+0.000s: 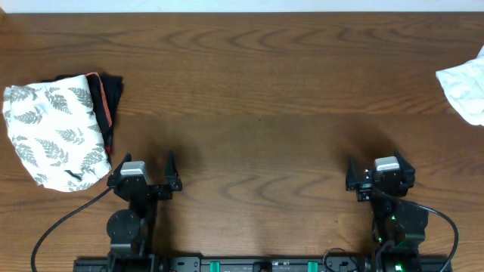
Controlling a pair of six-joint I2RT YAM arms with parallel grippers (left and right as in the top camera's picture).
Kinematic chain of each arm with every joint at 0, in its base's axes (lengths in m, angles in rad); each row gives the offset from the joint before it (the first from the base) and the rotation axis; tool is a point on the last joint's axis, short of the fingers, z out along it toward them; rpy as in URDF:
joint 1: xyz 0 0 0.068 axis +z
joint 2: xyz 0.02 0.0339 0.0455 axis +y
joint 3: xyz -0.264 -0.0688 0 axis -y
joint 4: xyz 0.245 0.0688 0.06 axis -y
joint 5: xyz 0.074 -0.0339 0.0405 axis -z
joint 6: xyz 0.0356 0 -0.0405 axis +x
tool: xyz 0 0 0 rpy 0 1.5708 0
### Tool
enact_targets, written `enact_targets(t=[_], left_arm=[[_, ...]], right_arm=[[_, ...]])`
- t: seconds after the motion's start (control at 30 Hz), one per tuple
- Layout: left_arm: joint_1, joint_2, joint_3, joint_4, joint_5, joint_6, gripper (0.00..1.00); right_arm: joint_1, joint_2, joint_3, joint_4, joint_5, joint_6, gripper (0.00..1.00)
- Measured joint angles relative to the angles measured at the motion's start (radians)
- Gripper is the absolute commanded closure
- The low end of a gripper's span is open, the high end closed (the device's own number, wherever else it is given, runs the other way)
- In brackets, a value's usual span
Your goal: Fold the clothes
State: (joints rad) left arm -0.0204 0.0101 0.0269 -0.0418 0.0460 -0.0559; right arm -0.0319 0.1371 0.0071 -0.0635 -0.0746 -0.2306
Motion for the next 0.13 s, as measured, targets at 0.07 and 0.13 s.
enact_targets(t=[0.07,0.13], left_arm=[[0.0,0.0,0.0,0.0,0.0,0.0,0.02],[0.0,0.0,0.0,0.0,0.0,0.0,0.02]], right_arm=[[0.0,0.0,0.0,0.0,0.0,0.0,0.01],[0.0,0.0,0.0,0.0,0.0,0.0,0.01]])
